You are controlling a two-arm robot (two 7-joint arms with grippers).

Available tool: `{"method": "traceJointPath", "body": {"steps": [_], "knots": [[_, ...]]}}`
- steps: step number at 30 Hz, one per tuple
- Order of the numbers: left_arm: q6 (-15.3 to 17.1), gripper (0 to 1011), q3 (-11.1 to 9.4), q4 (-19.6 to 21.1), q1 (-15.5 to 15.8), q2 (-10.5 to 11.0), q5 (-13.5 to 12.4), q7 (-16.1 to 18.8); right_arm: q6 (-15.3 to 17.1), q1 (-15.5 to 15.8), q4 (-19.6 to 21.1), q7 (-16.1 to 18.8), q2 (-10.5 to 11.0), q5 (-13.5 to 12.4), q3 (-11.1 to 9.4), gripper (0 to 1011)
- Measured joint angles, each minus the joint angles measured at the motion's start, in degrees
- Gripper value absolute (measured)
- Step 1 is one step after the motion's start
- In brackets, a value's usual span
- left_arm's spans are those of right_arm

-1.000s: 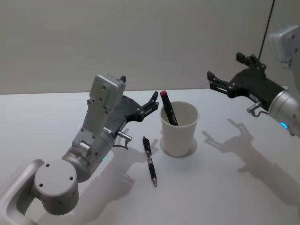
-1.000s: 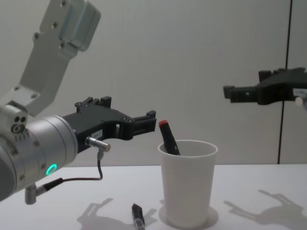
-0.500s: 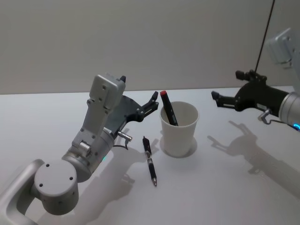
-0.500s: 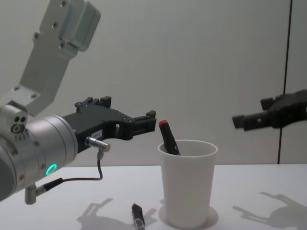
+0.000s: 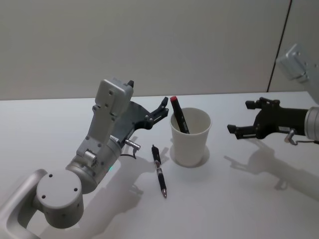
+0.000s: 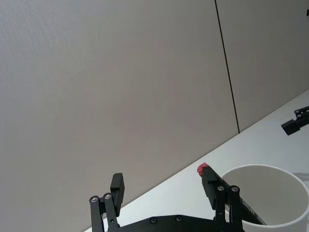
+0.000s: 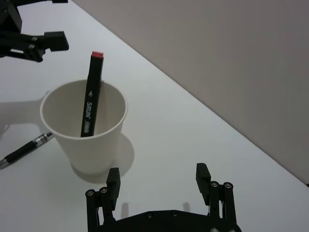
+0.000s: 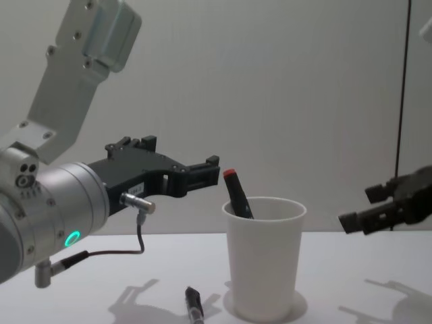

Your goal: Place the pen into the pen holder.

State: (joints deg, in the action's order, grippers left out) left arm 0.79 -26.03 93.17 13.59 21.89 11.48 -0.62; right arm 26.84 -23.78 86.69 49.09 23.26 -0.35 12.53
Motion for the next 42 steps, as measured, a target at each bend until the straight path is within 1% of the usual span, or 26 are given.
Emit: {"method": "traceJointPath", "body": {"steps": [3, 6, 11, 15, 21, 29, 34, 42], "knots": [[0.00, 1001, 0.00, 0.00, 0.00, 0.00, 0.00, 0.00, 0.26, -0.46, -0.73, 1.92, 0.31, 0.45, 0.11, 1000], [0.00, 1001, 0.00, 0.00, 0.00, 0.00, 0.00, 0.00, 0.50, -0.72, -1.06, 2.93, 0.56, 0.68, 0.24, 1000], [0.00, 1001, 0.00, 0.00, 0.00, 0.00, 0.00, 0.00, 0.54, -0.70, -1.00, 2.64, 0.80, 0.65, 0.33, 1000], [0.00, 1001, 0.00, 0.00, 0.00, 0.00, 0.00, 0.00, 0.42, -0.31, -0.49, 1.06, 0.94, 0.30, 0.34, 1000], [0.00, 1001, 0.00, 0.00, 0.00, 0.00, 0.00, 0.00, 0.46, 0.58, 0.46, -3.48, 1.02, -0.62, 0.28, 1000], [0.00, 1001, 0.00, 0.00, 0.00, 0.00, 0.00, -0.01, 1.26, 0.97, 0.40, -7.56, 0.64, -1.46, 0.31, 1000], [0.00, 1001, 0.00, 0.00, 0.00, 0.00, 0.00, 0.00, 1.57, 1.10, 0.20, -9.24, 0.47, -1.79, 0.36, 1000], [0.00, 1001, 0.00, 0.00, 0.00, 0.00, 0.00, -0.01, 1.83, 1.19, 0.03, -10.70, 0.32, -2.08, 0.41, 1000]]}}
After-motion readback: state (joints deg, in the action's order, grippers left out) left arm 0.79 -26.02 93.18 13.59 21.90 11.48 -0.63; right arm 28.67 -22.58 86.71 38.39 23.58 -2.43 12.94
